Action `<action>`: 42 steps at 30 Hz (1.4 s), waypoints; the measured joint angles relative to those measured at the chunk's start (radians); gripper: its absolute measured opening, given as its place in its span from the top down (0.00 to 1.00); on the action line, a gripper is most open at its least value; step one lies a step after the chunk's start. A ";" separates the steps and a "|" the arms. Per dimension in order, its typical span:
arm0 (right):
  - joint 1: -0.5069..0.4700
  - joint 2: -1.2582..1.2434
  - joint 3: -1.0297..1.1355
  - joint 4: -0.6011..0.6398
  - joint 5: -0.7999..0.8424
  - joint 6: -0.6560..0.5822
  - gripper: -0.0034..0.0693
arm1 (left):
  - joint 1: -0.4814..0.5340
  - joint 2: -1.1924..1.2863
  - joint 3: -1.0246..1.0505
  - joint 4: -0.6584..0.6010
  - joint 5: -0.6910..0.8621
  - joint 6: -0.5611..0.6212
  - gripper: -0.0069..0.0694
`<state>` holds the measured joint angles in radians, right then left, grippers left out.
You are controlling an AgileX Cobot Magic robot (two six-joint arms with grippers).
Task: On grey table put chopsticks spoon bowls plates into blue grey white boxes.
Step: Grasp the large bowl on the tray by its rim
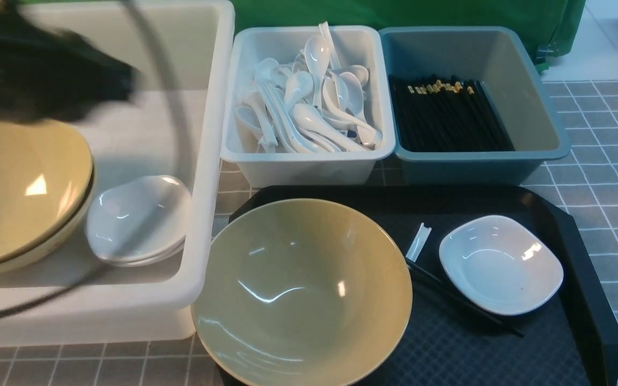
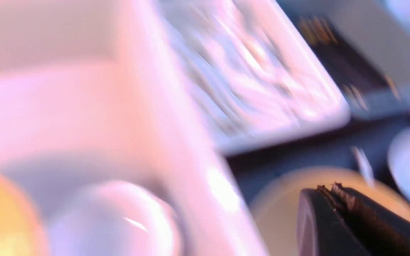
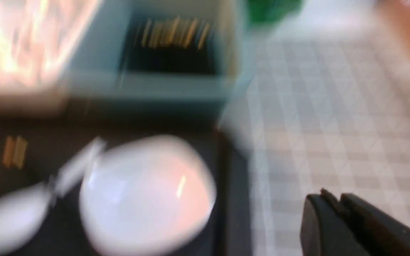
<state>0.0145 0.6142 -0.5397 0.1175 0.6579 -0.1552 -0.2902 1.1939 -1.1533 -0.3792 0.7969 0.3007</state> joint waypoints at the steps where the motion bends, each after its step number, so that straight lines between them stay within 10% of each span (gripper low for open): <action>1: 0.019 0.023 0.000 0.037 0.038 -0.054 0.84 | -0.062 0.069 -0.014 -0.003 0.024 0.016 0.92; 13: 0.084 0.078 0.061 0.137 0.025 -0.202 0.83 | -0.419 0.543 -0.032 0.203 -0.118 -0.157 0.92; 24: 0.084 0.078 0.061 0.163 -0.030 -0.204 0.82 | -0.539 0.667 -0.195 -0.130 -0.131 0.013 0.89; 35: 0.084 0.078 0.061 0.168 -0.030 -0.204 0.82 | -0.395 0.636 -0.364 0.268 0.172 -0.094 0.35; 42: 0.084 0.078 0.061 0.179 -0.030 -0.204 0.82 | -0.338 0.720 -0.356 0.406 0.161 -0.202 0.21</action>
<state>0.0984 0.6921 -0.4791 0.2968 0.6283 -0.3594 -0.6278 1.9141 -1.5097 0.0266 0.9575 0.0991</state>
